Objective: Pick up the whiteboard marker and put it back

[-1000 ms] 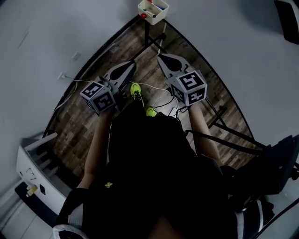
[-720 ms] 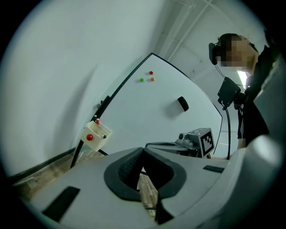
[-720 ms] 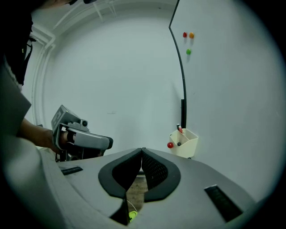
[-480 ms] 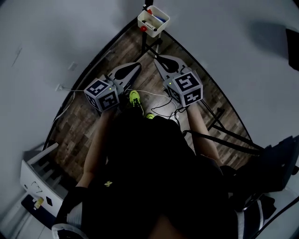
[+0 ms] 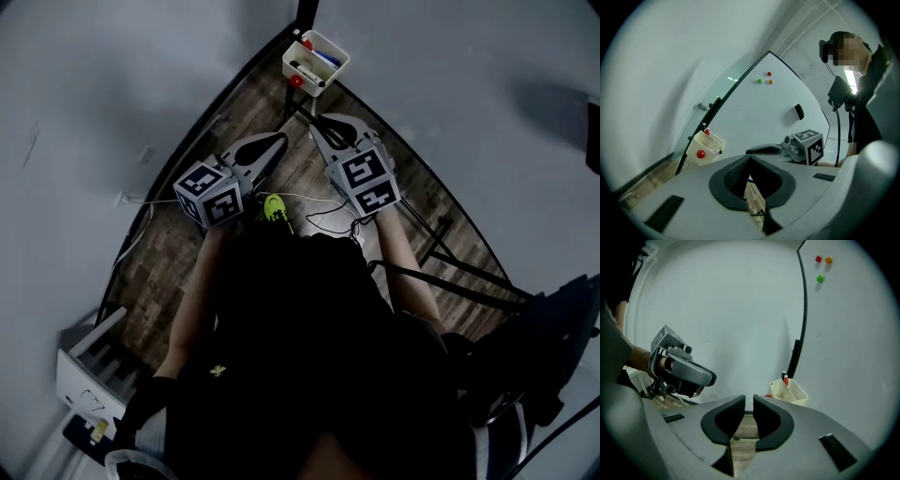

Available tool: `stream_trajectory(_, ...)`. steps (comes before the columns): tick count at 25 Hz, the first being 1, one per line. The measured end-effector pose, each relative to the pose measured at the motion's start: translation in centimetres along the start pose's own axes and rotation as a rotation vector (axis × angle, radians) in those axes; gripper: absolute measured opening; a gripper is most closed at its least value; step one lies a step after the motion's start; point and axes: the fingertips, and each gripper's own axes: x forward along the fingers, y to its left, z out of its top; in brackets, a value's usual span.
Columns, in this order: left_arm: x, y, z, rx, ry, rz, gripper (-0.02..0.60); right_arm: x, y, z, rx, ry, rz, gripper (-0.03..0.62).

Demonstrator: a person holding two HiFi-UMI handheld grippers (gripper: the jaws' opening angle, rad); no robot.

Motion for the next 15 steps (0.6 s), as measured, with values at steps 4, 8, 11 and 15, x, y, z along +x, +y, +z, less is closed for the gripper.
stream_trajectory(4, -0.3, 1.5, 0.4, -0.017, 0.003, -0.023, 0.015, 1.6, -0.5, -0.3, -0.012, 0.037, -0.02, 0.056)
stream_trajectory(8, -0.6, 2.6, 0.5, -0.021, 0.006, -0.035, 0.015, 2.8, -0.6, -0.6, -0.009, 0.063, -0.024, 0.072)
stream_trajectory(11, -1.1, 3.2, 0.8, -0.034, 0.001, -0.033, 0.015, 3.4, -1.3, -0.5, -0.021, 0.082, -0.045, 0.085)
stream_trajectory(15, -1.4, 3.7, 0.8, -0.049, 0.0, -0.03, 0.015, 4.1, -2.6, -0.1, -0.066, 0.108, -0.074, 0.105)
